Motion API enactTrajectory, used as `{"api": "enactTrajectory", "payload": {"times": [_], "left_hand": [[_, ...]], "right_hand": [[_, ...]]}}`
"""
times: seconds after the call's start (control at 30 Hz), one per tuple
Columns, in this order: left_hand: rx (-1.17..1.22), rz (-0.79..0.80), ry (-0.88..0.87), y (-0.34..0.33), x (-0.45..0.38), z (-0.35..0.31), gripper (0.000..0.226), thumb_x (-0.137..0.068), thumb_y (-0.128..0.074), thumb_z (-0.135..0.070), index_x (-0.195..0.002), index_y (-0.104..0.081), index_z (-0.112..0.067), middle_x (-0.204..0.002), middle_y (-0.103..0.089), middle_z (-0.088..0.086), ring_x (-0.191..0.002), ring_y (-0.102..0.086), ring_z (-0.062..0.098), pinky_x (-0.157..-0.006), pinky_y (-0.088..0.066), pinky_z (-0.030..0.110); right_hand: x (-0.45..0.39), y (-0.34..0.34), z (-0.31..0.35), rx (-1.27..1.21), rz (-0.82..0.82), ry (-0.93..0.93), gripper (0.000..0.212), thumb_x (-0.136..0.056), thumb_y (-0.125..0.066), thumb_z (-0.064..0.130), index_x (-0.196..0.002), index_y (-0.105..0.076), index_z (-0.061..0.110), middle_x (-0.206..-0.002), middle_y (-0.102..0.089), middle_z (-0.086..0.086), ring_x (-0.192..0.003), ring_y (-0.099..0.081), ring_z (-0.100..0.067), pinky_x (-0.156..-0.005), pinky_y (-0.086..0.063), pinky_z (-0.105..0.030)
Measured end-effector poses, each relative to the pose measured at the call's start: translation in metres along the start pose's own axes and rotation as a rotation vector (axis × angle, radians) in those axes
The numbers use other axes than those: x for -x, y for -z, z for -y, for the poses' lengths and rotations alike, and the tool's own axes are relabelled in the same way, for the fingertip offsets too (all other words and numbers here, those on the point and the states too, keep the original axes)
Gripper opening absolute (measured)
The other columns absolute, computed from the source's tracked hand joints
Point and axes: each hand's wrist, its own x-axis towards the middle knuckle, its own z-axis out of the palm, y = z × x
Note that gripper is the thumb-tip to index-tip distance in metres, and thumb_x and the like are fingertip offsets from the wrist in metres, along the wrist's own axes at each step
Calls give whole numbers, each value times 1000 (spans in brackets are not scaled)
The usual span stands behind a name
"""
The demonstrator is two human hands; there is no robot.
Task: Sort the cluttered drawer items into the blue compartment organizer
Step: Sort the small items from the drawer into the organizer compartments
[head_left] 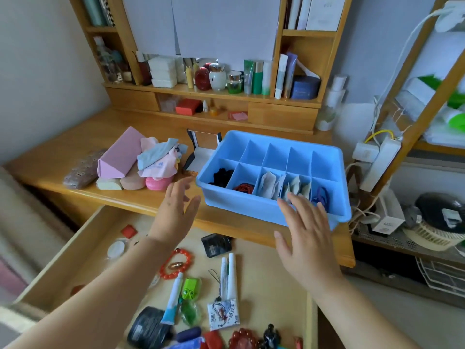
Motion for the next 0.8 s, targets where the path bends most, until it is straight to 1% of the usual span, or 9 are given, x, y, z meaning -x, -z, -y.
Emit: {"api": "enactTrajectory", "payload": {"times": [0.03,0.1,0.2,0.27,0.37,0.47,0.57,0.7,0.8], "left_hand": [[-26,-3,28,-2,16,11,34,-93,-56,-23,-125,-51,-15,-107,-52,-6,-81,-52,6,-73,-43,22],[-98,225,112,-9,53,34,25,-90,-60,-18,-114,-61,-19,-99,-59,-7,-78,-53,4,-75,-48,26],[-262,700,202,-24,100,61,46,-88,-58,-15,-130,-51,-32,-132,-53,-7,-97,-55,6,-89,-48,19],[-343,807,212,-32,112,69,62,-87,-58,-14,-141,-37,-34,-147,-36,-7,-113,-55,13,-93,-49,22],[-425,776,170,-39,112,66,61,-87,-59,-22,-142,-33,-28,-146,-35,-2,-113,-57,21,-89,-54,32],[-344,641,86,-35,114,53,61,-86,-62,-38,-139,-36,-25,-133,-48,-6,-101,-58,10,-84,-50,22],[14,467,8,-29,120,22,62,-77,-72,-42,-130,-45,-25,-110,-57,-16,-86,-58,-2,-74,-47,9],[306,318,-95,-28,128,-19,57,-71,-72,-44,-121,-49,-30,-99,-54,-23,-89,-58,-1,-76,-46,8],[323,168,-39,-28,126,-18,56,-78,-74,-27,-125,-44,-34,-96,-54,-17,-94,-57,0,-82,-45,10]], "right_hand": [[8,-4,7,-29,-12,68,47,-82,-64,19,-127,-53,13,-134,-51,-8,-128,-44,-26,-113,-26,-51],[29,-17,24,-105,82,185,36,-83,-62,18,-119,-58,18,-128,-56,-2,-121,-50,-20,-110,-34,-49],[56,-38,44,-231,394,153,28,-80,-69,18,-108,-67,23,-116,-63,9,-107,-59,-10,-98,-49,-34],[68,-52,50,-300,585,79,29,-89,-58,24,-118,-63,25,-121,-59,15,-112,-54,-3,-100,-41,-18],[80,-65,56,-364,718,-7,33,-93,-48,32,-125,-56,31,-124,-55,21,-110,-50,5,-94,-39,-10],[83,-67,63,-498,716,-217,35,-91,-54,36,-126,-54,35,-111,-56,25,-91,-55,9,-82,-42,-5],[73,-60,72,-861,719,-567,39,-88,-62,37,-123,-47,43,-106,-65,14,-87,-65,0,-82,-55,-23],[53,-34,75,-921,505,-600,31,-88,-63,25,-110,-55,45,-103,-69,10,-94,-67,-7,-84,-56,-34],[21,9,47,-833,148,-491,33,-84,-63,36,-112,-50,46,-94,-70,8,-76,-68,-9,-71,-58,-28]]}}
